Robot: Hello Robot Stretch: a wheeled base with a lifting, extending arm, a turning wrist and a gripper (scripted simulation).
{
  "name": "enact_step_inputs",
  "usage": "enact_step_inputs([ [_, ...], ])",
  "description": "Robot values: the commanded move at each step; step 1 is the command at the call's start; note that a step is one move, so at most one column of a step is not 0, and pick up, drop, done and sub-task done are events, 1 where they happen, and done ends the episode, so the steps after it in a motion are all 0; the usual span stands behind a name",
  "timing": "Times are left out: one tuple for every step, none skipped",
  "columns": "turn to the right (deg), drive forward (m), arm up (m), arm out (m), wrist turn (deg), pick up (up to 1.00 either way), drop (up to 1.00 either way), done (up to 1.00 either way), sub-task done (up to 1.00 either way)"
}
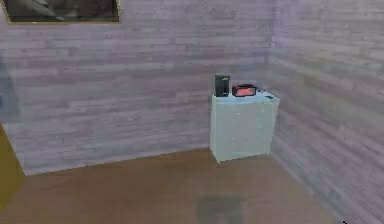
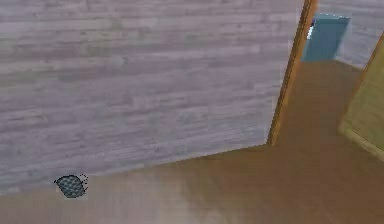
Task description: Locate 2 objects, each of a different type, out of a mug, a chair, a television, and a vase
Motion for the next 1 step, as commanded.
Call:
enact_step_inputs([
  [-27.0, 0.0, 0.0, 0.0, 0.0, 0.0, 0.0, 0.0, 0.0],
])
